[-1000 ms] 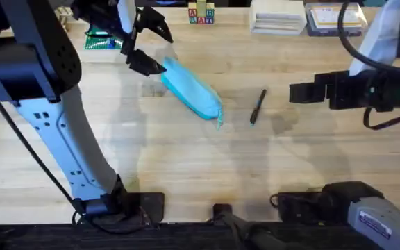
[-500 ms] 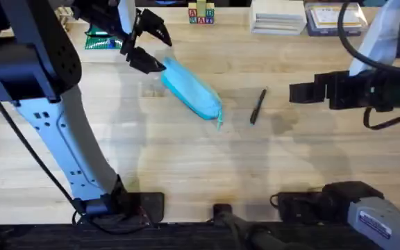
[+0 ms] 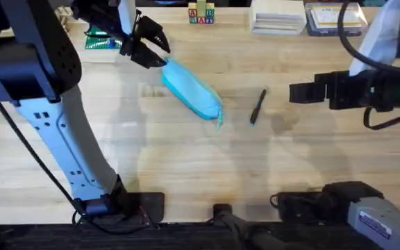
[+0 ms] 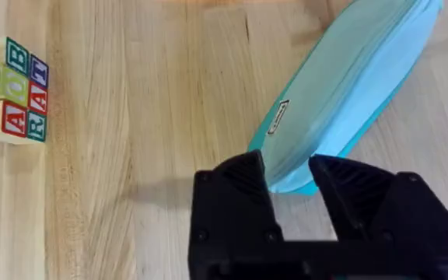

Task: Unzip the bag, pick up the pens from the table one at a time and place them inside, then zip the bag closed.

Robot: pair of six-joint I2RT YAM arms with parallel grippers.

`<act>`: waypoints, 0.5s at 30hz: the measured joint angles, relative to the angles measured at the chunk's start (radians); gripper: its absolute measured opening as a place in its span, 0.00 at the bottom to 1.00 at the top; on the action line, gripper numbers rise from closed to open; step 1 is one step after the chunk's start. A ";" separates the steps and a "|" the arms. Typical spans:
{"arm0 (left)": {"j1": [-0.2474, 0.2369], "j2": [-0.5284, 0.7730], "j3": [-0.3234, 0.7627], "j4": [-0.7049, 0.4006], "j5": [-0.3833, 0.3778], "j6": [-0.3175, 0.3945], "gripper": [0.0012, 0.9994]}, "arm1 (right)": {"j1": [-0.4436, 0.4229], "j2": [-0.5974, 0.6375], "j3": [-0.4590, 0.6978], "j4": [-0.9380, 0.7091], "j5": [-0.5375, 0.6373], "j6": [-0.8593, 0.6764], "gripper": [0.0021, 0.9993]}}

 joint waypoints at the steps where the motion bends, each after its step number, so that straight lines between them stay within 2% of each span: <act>1: 0.000 0.000 0.000 0.000 0.000 -0.001 0.39 | 0.000 0.000 0.000 0.000 0.000 0.000 1.00; 7: 0.000 0.000 0.000 -0.012 -0.001 0.000 0.06 | 0.000 0.000 0.000 0.000 0.000 0.000 1.00; 15: -0.001 0.000 0.000 -0.011 0.000 0.000 0.04 | 0.000 0.000 0.000 0.000 0.000 0.000 1.00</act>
